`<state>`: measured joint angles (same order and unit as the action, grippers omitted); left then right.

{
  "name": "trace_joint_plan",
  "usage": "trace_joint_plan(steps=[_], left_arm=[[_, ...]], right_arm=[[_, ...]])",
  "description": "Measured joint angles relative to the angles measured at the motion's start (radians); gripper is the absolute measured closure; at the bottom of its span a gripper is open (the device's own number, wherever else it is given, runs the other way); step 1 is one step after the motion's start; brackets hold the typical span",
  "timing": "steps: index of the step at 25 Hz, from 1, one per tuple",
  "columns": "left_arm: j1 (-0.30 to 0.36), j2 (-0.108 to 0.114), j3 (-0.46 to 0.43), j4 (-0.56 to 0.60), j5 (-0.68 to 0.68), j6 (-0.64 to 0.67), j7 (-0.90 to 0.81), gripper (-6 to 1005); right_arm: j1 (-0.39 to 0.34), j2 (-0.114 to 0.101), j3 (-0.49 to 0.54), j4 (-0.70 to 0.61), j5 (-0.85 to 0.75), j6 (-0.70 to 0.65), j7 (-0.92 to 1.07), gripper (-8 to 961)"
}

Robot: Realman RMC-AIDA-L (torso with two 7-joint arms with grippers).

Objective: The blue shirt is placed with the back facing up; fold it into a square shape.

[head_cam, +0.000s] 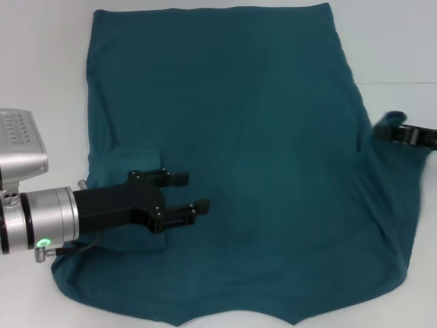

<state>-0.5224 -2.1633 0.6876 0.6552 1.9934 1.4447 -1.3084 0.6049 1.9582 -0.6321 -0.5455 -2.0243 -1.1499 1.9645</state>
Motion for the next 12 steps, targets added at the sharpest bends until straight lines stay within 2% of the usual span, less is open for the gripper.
trace_joint_plan(steps=[3,7,12], left_arm=[[-0.001,0.0,0.0,0.0,0.0,-0.001,0.0,292],[0.002,0.0,-0.001,0.0,0.001,-0.001,-0.006,292],[0.006,0.0,-0.002,0.0,0.004,-0.001,-0.008,293]], right_arm=[[0.044,0.008,-0.078,-0.001,0.0,0.001,0.062,846],[0.09,0.034,-0.13,-0.003,0.0,-0.003,0.067,839],[0.105,0.05,-0.188,-0.022,-0.001,-0.003,0.069,831]])
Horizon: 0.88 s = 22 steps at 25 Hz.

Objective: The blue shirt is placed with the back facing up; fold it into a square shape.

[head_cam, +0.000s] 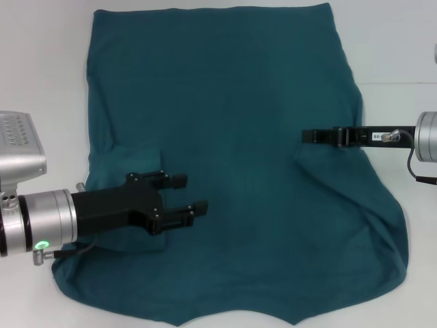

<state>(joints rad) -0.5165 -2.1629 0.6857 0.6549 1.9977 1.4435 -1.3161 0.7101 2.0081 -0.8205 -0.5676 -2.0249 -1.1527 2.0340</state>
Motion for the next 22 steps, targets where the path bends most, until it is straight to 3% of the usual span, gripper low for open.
trace_joint_plan(steps=[2,7,10,15,22], left_arm=[[0.001,0.0,0.0,-0.002,0.002,-0.001,0.0,293],[-0.003,0.0,0.001,-0.012,0.006,-0.012,0.0,293],[-0.003,0.0,0.004,-0.012,0.007,-0.015,0.0,292],[-0.004,0.0,0.005,-0.013,0.006,-0.015,0.0,291],[-0.01,0.0,0.007,-0.014,0.007,-0.015,0.0,291]], right_arm=[[-0.004,-0.005,-0.004,-0.002,0.0,0.0,0.015,827],[-0.026,-0.034,-0.003,-0.005,-0.056,0.001,0.105,580],[-0.054,-0.047,0.005,-0.014,-0.107,0.001,0.165,327],[-0.108,-0.059,0.018,-0.019,-0.113,-0.005,0.192,225],[-0.168,-0.059,0.067,-0.02,-0.109,-0.014,0.191,103]])
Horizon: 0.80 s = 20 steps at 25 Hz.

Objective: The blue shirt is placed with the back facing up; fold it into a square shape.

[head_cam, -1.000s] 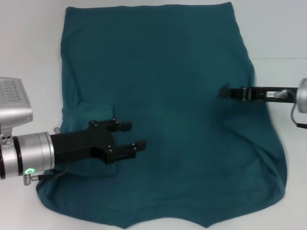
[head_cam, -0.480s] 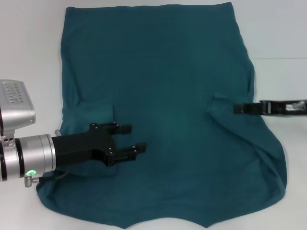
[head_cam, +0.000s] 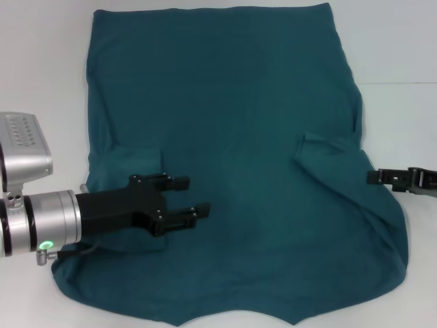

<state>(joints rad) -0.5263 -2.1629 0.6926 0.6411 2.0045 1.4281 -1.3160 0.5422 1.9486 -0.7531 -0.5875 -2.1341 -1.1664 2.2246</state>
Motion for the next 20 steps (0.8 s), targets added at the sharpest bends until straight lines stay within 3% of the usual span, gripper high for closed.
trace_joint_plan(steps=[4,15,18,20], left_arm=[[-0.006,0.0,0.002,-0.002,0.001,0.0,0.0,291],[-0.007,0.0,0.002,-0.012,0.001,0.0,0.0,292],[-0.005,0.0,0.002,-0.012,0.001,-0.001,0.0,292],[-0.005,0.0,0.002,-0.012,0.001,-0.001,0.0,292]], right_arm=[[-0.012,0.005,0.01,0.0,0.0,-0.004,-0.005,102],[-0.004,0.035,0.018,0.004,0.001,0.003,-0.007,248],[-0.006,0.035,0.018,0.003,0.001,0.005,-0.007,490],[-0.008,0.035,0.018,0.003,0.001,0.005,-0.007,531]])
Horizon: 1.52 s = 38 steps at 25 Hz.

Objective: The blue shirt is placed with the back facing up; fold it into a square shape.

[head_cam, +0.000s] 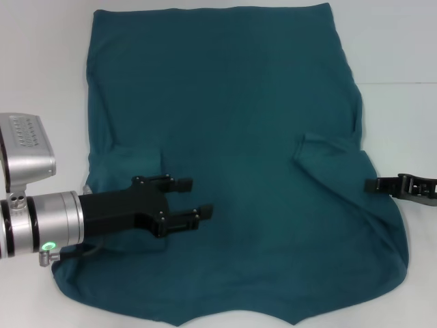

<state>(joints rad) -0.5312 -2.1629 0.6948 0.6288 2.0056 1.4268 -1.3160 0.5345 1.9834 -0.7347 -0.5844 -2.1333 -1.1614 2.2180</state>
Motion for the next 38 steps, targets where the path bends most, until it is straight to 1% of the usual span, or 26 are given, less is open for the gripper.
trace_joint_plan(steps=[9,14,17,20,24,28,38], left_arm=[[-0.004,0.0,0.0,0.0,-0.001,0.0,0.0,292],[-0.004,0.0,0.0,0.0,-0.001,0.0,0.0,292],[-0.004,0.0,0.0,-0.003,-0.002,0.0,0.0,292],[-0.004,0.0,0.0,-0.01,-0.004,-0.001,0.0,293],[-0.004,0.0,0.0,-0.01,-0.004,-0.006,0.0,293],[-0.004,0.0,0.0,-0.011,-0.004,-0.006,0.0,293],[-0.006,0.0,0.0,-0.011,-0.007,-0.008,0.002,292]], right_arm=[[-0.006,0.002,0.013,-0.002,0.0,-0.018,-0.032,717],[-0.007,0.008,0.06,-0.013,0.001,-0.083,-0.08,940],[-0.007,0.01,0.087,-0.025,0.003,-0.128,-0.102,948],[-0.005,0.014,0.089,-0.038,0.006,-0.167,-0.122,954],[0.005,0.02,0.074,-0.041,0.005,-0.189,-0.132,954],[0.008,0.022,0.047,-0.044,0.003,-0.201,-0.135,955],[0.017,0.029,0.014,-0.047,0.001,-0.291,-0.21,954]])
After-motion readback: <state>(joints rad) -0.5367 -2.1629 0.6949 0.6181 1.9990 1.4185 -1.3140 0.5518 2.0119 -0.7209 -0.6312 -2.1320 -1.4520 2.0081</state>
